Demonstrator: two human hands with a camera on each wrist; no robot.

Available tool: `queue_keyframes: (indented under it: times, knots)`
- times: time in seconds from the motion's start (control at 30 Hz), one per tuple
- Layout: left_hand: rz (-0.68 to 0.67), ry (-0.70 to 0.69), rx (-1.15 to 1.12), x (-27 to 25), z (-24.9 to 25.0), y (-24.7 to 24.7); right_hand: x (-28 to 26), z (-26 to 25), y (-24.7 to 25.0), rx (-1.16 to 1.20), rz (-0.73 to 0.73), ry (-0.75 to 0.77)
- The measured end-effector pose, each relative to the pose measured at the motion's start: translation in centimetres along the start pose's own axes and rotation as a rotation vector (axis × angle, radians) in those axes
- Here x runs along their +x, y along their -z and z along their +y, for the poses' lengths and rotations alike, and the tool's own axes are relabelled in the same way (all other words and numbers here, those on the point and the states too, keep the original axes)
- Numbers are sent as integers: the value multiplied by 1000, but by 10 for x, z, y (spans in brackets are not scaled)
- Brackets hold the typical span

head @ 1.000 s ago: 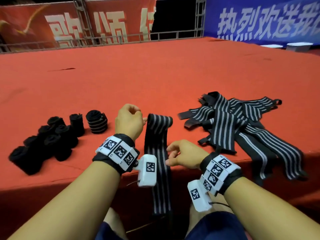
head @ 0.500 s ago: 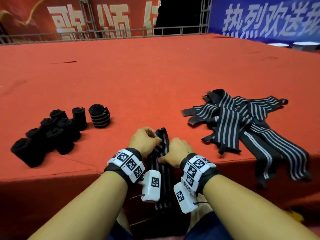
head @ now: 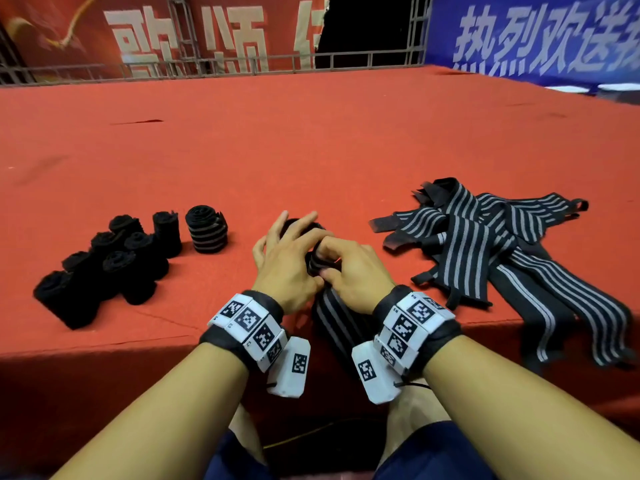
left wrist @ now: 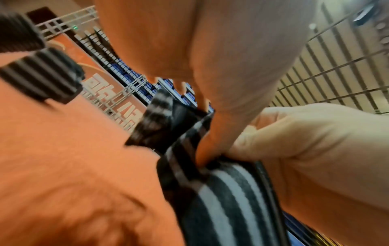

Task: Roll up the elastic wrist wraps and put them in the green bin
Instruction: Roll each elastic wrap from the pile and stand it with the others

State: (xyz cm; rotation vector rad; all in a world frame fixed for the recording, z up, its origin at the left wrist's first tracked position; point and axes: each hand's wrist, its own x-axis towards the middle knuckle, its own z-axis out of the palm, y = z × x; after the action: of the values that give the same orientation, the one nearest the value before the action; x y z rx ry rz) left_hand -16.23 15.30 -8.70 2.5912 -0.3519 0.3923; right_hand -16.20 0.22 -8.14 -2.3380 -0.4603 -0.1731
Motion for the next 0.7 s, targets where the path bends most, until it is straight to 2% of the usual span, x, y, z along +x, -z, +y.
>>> queue_keyframes:
  times: [0.07, 0.13, 0.2, 0.27, 0.3, 0.37, 0.47, 0.63, 0.7]
  knots:
    - [75, 38, 59, 3, -3, 10, 1, -4, 7, 14, 50, -22]
    - [127, 133, 43, 6, -12, 20, 0, -6, 16, 24, 104, -46]
    - [206, 284, -197, 8, -25, 28, -3, -4, 24, -18, 61, -69]
    - [327, 403, -414, 7, -33, 36, -5, -1, 27, -109, -59, -107]
    - [357, 431, -440, 6, -35, 40, -6, 2, 26, -142, -100, -126]
    - [370, 459, -430, 4, -38, 45, -7, 7, 22, -157, -88, -149]
    - [310, 451, -411, 2, -39, 44, -4, 6, 16, -70, 77, -123]
    - [30, 257, -400, -9, -18, 40, 3, -14, 12, 39, 261, -9]
    - [-34, 207, -443, -13, -5, 42, 6, -17, 12, 55, 302, 17]
